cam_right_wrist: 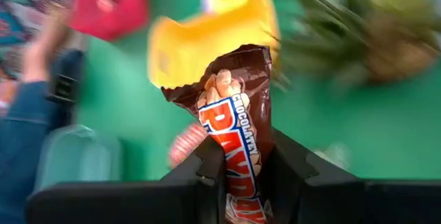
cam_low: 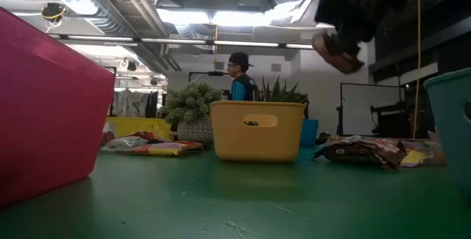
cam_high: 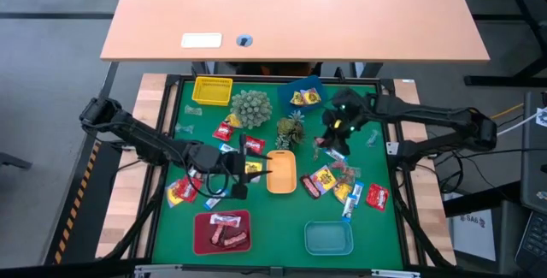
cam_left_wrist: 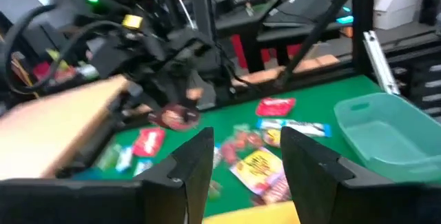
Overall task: Sort candy
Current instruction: Put the brown chocolate bar into the red bin
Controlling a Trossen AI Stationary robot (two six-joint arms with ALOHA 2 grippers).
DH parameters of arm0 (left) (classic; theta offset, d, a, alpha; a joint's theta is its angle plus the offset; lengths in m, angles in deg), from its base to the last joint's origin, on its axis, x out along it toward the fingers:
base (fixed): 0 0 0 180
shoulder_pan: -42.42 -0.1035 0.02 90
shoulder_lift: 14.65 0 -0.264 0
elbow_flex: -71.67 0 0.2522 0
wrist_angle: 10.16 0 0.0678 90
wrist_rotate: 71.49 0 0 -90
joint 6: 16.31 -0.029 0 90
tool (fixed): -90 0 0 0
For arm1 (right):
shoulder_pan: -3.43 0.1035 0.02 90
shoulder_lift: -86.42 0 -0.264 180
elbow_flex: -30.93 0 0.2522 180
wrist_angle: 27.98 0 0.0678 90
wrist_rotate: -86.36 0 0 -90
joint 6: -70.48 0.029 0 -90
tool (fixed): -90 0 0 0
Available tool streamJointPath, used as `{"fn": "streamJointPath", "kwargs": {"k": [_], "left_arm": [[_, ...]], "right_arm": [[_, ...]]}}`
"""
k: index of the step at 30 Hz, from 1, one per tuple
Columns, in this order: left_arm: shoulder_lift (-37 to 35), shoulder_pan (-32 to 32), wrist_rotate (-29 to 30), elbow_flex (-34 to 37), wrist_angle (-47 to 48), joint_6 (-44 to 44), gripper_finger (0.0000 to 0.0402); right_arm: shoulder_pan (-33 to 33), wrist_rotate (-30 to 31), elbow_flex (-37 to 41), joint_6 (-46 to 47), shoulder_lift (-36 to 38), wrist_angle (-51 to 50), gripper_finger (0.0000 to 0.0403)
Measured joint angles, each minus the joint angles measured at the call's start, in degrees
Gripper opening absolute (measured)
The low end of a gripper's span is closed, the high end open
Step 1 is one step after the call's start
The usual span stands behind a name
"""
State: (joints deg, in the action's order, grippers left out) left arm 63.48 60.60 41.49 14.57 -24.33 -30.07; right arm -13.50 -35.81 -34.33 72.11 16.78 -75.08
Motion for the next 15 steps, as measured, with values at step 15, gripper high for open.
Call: {"fn": "streamJointPath", "kwargs": {"k": [15], "left_arm": [[4.2,-4.7,-9.7,0.0,-12.2,-11.8,0.0155]], "right_arm": [[16.7,6.2,0.0,9.7,0.0,18.8,0.0072]]}}
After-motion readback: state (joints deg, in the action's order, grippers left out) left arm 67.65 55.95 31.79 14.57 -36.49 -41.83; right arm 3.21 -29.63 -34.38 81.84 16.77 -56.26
